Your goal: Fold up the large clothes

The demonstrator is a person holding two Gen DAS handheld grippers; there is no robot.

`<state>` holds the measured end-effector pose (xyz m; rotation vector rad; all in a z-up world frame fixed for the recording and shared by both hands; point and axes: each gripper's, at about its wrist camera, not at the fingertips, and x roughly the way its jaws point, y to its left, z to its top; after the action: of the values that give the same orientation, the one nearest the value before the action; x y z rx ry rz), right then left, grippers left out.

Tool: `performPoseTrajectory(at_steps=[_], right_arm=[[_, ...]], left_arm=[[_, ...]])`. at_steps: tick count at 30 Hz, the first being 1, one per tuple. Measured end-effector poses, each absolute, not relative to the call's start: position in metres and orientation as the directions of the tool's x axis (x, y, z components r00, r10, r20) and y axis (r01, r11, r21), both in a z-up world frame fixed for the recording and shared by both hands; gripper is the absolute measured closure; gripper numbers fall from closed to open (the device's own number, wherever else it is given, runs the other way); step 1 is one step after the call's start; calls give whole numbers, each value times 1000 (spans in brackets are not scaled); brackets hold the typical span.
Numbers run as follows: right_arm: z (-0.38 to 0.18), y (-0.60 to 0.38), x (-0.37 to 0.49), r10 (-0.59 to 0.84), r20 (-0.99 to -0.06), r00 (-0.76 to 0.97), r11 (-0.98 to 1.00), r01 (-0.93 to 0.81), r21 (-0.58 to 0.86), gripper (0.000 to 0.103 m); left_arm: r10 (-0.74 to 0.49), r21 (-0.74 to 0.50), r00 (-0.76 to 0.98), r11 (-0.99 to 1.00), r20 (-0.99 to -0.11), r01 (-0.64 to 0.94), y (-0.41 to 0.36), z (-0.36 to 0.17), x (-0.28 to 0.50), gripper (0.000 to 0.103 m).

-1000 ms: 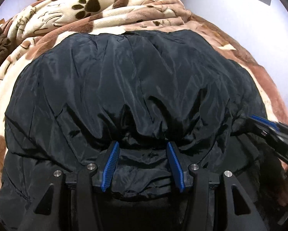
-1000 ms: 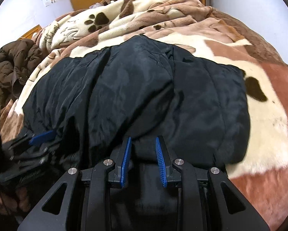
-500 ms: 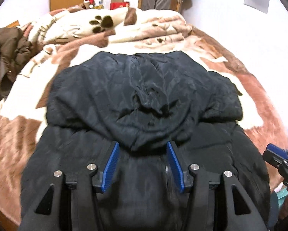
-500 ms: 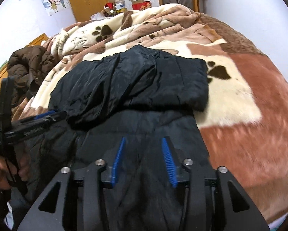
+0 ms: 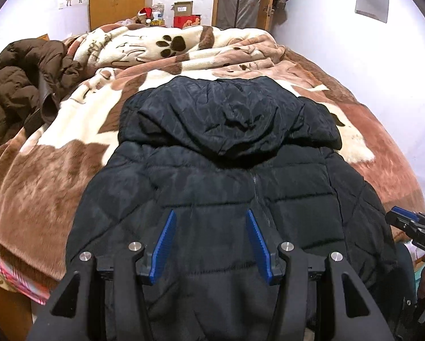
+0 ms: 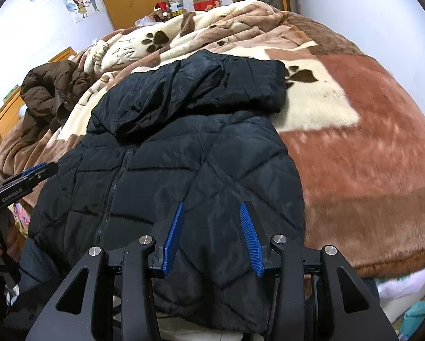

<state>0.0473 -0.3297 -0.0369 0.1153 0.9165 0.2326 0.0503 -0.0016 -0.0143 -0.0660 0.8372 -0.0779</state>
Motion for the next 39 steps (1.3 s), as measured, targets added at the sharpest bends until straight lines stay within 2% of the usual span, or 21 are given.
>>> performPoseTrajectory(at_steps=[12, 14, 16, 25, 30, 39], right_arm=[[-50, -346, 34, 223, -783, 581, 974, -95, 207, 60], [-53, -351, 35, 222, -787, 576, 973, -84, 213, 58], [-55, -355, 37, 217, -789, 575, 974, -71, 216, 49], [-71, -378, 45, 209, -816, 540, 968, 2, 249, 49], [-82, -389, 47, 209, -833, 513, 962, 46, 270, 49], [-99, -390, 50, 291, -852, 435, 938, 44, 343, 48]], left_arm=[[-58, -63, 663, 998, -746, 16, 15, -23, 20, 50], [-48, -61, 660, 998, -750, 3, 21, -26, 20, 47], [-25, -56, 658, 998, -753, -26, 33, -28, 22, 47], [67, -40, 608, 986, -791, -161, 101, -50, 33, 43], [60, -67, 554, 976, -830, -206, 124, -74, 37, 43], [-20, -142, 512, 970, -859, -199, 128, -97, 36, 34]])
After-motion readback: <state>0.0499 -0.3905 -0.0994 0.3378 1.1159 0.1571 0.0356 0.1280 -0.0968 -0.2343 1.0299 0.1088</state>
